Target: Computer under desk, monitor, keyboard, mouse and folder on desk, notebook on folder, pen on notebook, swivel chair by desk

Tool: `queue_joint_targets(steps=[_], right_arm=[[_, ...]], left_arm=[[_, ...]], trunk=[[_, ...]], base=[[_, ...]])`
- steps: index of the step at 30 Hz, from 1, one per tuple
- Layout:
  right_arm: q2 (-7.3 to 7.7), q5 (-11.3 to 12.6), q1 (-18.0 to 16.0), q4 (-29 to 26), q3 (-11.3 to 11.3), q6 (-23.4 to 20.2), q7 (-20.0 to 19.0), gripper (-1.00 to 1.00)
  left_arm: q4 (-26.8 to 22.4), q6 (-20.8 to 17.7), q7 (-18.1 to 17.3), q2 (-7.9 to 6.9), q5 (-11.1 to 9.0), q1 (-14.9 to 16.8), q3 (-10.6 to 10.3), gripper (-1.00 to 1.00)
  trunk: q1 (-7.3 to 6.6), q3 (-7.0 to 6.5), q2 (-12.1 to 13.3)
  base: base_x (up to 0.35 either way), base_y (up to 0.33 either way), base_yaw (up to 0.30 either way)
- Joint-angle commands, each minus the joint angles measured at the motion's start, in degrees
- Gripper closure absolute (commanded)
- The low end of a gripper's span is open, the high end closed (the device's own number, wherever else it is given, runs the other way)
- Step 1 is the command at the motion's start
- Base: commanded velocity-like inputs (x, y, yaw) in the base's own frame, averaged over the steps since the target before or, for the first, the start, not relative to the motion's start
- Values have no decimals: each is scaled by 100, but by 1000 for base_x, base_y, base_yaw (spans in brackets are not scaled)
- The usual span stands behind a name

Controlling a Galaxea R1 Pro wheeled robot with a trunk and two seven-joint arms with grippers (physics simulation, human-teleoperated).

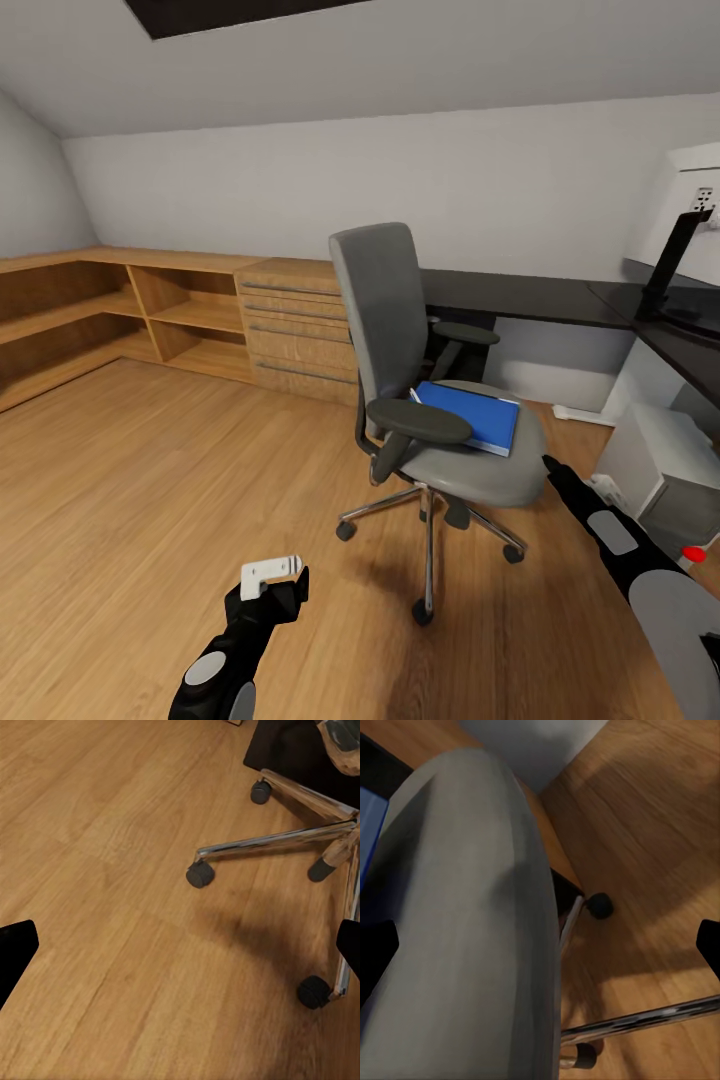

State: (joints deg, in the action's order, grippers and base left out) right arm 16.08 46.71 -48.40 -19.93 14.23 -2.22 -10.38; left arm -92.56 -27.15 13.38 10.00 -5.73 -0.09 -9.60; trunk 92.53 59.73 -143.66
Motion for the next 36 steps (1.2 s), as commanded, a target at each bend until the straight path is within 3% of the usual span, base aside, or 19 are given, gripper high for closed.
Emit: queue_joint_targets(steps=[1,17,19,22,36], right_arm=[[-1,51,-3,3,27,-25,-34,-100],[31,91,-3,7,27,-49,-235,-100],[67,287,3,7,27,-40,-236,-100],[76,331,5,13,27,-41,-236,-100],[88,347,6,24,27,-50,-236,-100]], left_arm=[[-8,-18,50,0,-60,1,-7,-100],[-8,-22,50,0,-60,1,-7,-100],[-9,-22,50,0,-60,1,-7,-100],[-8,-22,50,0,-60,1,-7,-100],[-12,-9,46,-16,-62,1,-7,-100]], trunk=[[-1,4,-2],[-1,4,-2],[-1,4,-2],[-1,4,-2],[-1,4,-2]], base=[[0,0,0],[7,0,0],[187,0,0],[144,0,0],[257,0,0]])
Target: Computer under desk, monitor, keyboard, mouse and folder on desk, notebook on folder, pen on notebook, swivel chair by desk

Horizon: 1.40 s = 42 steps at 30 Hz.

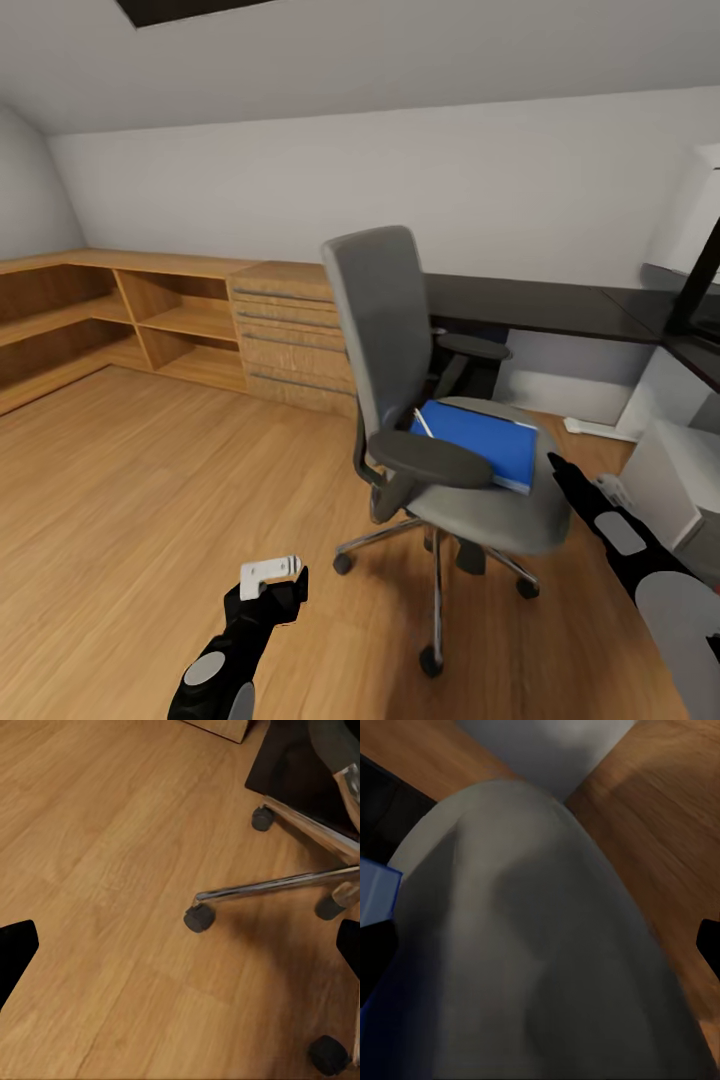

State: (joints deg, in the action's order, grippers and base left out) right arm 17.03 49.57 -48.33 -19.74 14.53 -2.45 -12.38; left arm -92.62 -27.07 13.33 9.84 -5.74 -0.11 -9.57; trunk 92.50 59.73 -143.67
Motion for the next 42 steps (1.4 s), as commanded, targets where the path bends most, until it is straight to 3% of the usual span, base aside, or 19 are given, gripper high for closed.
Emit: queue_joint_targets(steps=[1,16,30,42], right_arm=[[-6,62,-1,5,-2,-27,-36,-100],[-6,62,-1,5,-2,-26,-36,-100],[-6,62,-1,5,-2,-19,-36,-100],[-6,62,-1,8,-2,-18,-36,-100]], left_arm=[[-5,-18,50,-5,-63,2,-9,-100],[-8,-25,56,-26,-59,2,-10,-100],[-2,-35,56,-26,-59,2,-10,-100],[2,-36,56,-26,-59,2,-19,-100]], trunk=[[3,4,-1],[3,4,-1],[3,4,-1],[3,4,-1]], base=[[296,0,0],[79,0,6],[0,0,243],[-65,-56,26]])
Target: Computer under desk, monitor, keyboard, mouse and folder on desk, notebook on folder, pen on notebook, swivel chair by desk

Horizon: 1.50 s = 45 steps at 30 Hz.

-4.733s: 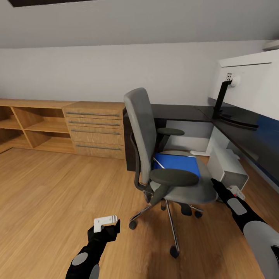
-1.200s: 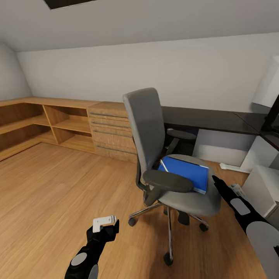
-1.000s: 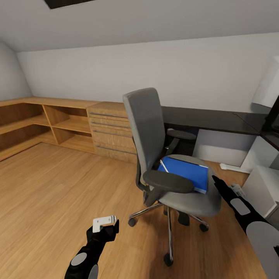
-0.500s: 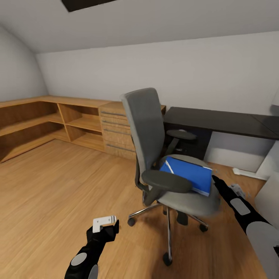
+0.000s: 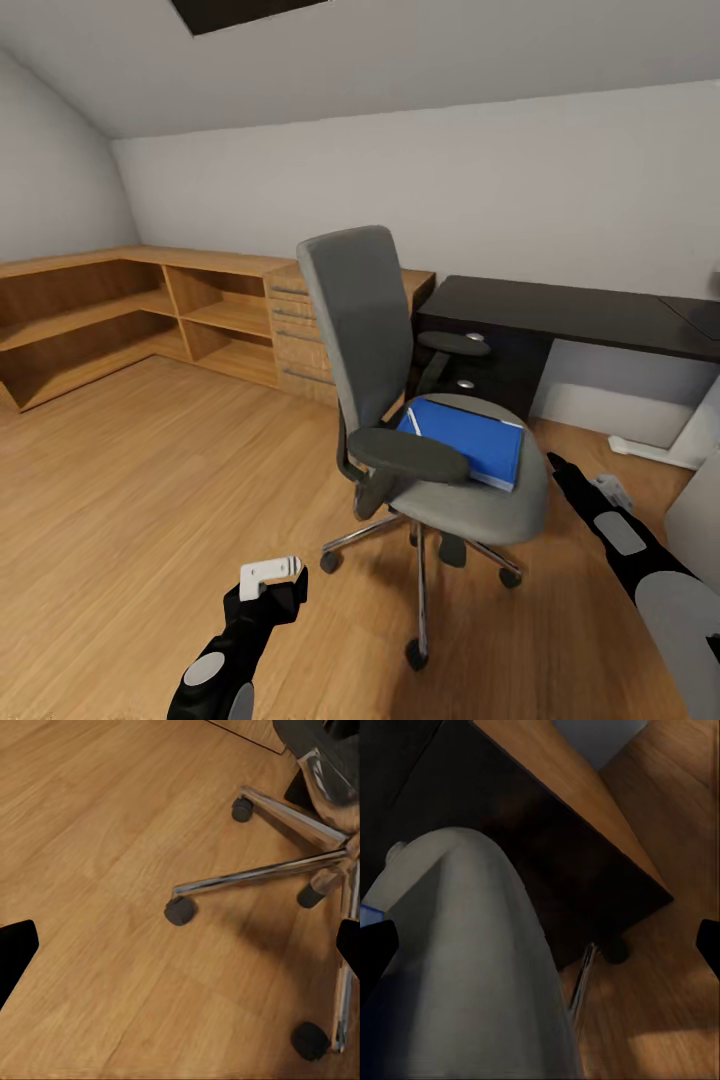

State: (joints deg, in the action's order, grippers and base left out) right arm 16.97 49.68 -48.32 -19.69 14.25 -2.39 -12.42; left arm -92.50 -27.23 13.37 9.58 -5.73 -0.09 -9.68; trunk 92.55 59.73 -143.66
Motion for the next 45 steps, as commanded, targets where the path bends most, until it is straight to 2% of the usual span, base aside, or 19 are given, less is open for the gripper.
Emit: queue_joint_targets(steps=[1,11,31,45], right_arm=[[-1,51,-2,2,25,-25,-32,-100],[-1,51,-2,0,25,-25,-32,-100],[-1,51,-2,0,25,-27,-32,-100],[-9,51,-2,0,17,-31,-32,-100]], left_arm=[[-8,-20,51,0,-60,0,-7,-100],[-8,-19,51,0,-60,0,-7,-100],[-13,-19,51,0,-60,0,-7,-100],[-13,-19,51,0,-60,0,-7,-100]], trunk=[[-3,4,-2],[-3,4,-2],[-3,4,-2],[-3,-2,-2]], base=[[-209,-202,0],[-58,-53,5],[0,0,211],[0,0,68]])
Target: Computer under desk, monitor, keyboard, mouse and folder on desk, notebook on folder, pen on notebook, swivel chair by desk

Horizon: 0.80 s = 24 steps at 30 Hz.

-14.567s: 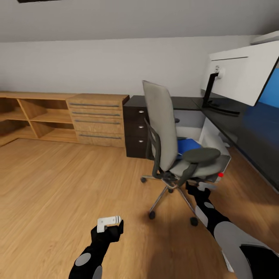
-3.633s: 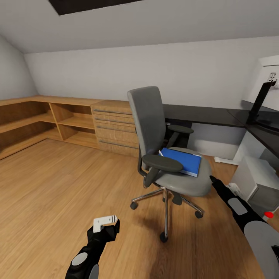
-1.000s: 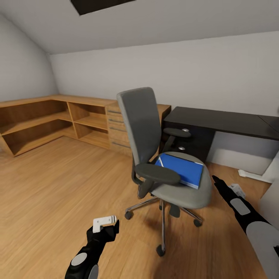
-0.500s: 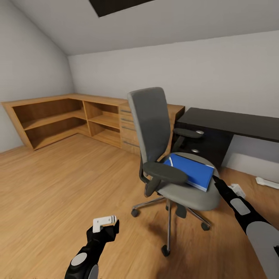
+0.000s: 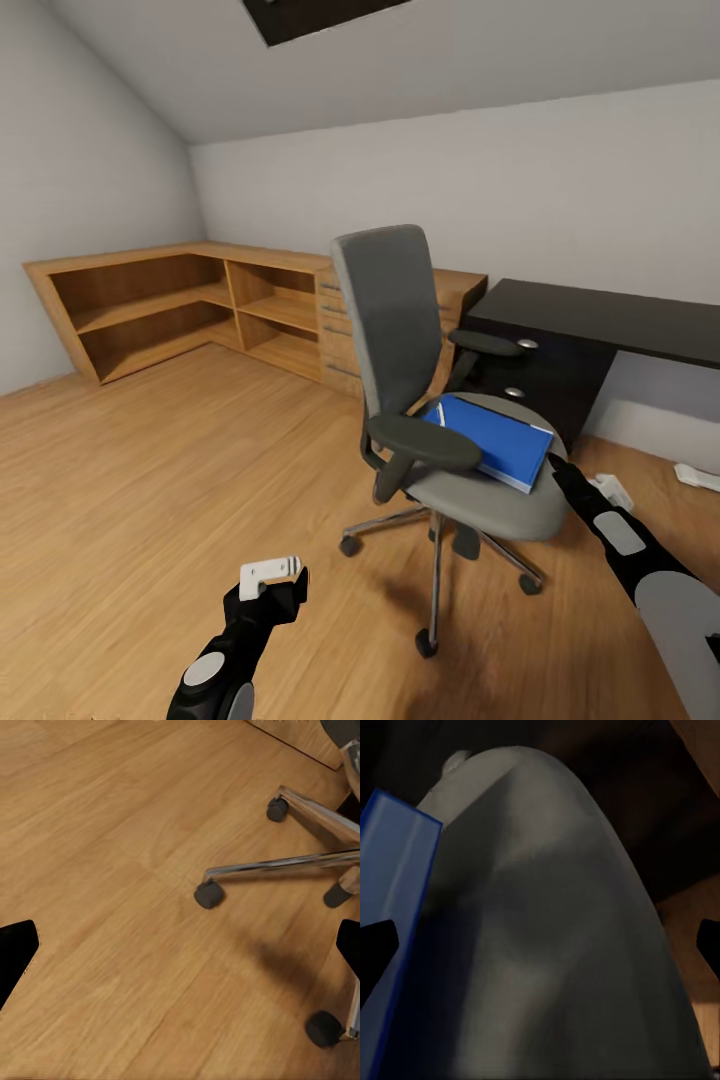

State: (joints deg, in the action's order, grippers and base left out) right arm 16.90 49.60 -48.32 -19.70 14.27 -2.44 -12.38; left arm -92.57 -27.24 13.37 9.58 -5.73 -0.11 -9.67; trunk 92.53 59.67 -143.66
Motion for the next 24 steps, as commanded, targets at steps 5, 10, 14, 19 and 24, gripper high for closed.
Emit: queue_joint_targets(steps=[5,10,14,19,24], right_arm=[[-3,58,-2,1,14,-20,-37,-100],[-3,58,-2,1,16,-20,-37,-100],[-3,58,-2,1,14,-20,-37,-100],[-2,58,-2,1,14,-20,-37,-100],[-8,58,-2,1,14,-19,-37,-100]], left_arm=[[-6,-18,51,0,-60,2,-9,-100],[-6,-18,51,0,-60,2,-9,-100],[-6,-18,51,0,-60,2,-9,-100],[-6,-18,51,0,-60,2,-9,-100],[-6,-18,53,0,-60,2,-9,-100]], trunk=[[-1,-17,-2],[-1,-39,-2],[-1,-58,-2],[-1,-82,-2],[-1,-108,-2]], base=[[0,0,237],[0,0,243],[0,0,244],[0,0,242],[0,0,215]])
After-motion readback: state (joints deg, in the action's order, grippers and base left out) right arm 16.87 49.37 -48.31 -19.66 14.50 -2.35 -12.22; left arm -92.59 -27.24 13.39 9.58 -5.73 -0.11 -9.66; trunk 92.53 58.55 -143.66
